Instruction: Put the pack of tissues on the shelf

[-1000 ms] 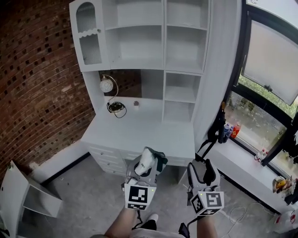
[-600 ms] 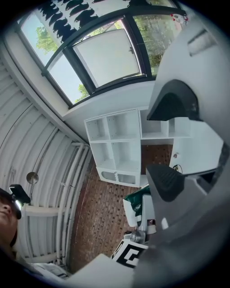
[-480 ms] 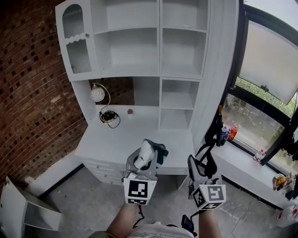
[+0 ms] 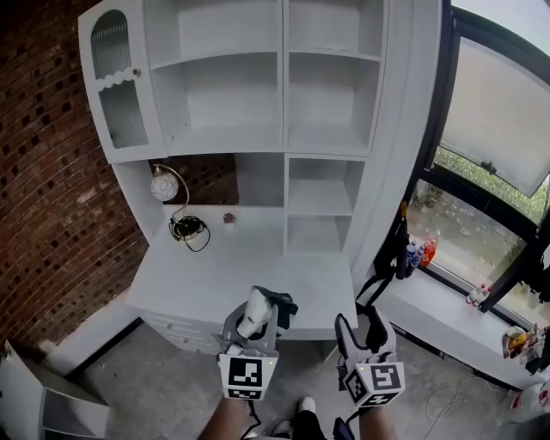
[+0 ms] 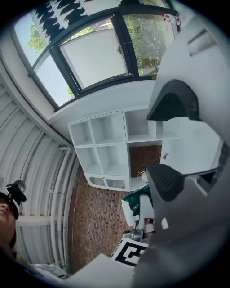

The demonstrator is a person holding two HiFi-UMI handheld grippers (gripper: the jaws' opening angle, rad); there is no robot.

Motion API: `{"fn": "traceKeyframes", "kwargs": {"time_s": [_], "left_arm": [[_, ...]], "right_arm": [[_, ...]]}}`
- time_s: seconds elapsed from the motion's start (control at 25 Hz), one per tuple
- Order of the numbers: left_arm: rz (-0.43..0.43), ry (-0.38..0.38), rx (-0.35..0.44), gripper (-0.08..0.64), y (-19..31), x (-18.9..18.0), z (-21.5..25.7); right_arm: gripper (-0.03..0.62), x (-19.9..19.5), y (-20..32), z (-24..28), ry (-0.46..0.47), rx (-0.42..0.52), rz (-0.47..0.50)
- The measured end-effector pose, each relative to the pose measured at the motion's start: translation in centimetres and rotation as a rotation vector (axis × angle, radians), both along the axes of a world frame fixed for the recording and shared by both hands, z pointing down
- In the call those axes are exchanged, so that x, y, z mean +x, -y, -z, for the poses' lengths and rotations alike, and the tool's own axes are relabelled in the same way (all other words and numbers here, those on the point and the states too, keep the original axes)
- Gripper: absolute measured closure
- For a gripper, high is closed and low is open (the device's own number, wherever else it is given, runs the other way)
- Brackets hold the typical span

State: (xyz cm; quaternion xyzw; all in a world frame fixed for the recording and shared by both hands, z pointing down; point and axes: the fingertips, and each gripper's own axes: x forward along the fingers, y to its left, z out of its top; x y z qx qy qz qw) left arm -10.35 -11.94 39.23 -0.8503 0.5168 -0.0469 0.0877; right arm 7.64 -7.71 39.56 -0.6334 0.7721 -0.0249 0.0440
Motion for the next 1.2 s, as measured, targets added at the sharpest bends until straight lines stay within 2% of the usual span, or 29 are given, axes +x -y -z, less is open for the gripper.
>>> {"fn": "traceKeyframes", "kwargs": {"time_s": [0.2,0.56,0.72,1.2], "left_arm": [[0.014,0.009,0.011,0.454,3.5,2.3,0.2],[0.029,0.01,0.102,0.455,9.6,7.0,4.1],[0.04,0.014,0.116,0.456,11.4,8.2,4.5],[0.044,0.034,0.003,0.455,17.6,8.4,-0.2]], "right_arm": [[0.301,2.4,3.5,0.1,0.007,0.011,0.01],[0.301,6.5,10.3,3.8,0.011,0.102,0.048],[0.301,7.8,12.3,4.2,0.014,0.12,0.062],[0.301,7.9,18.3,-0.2,0.072,0.025,0.07]]}}
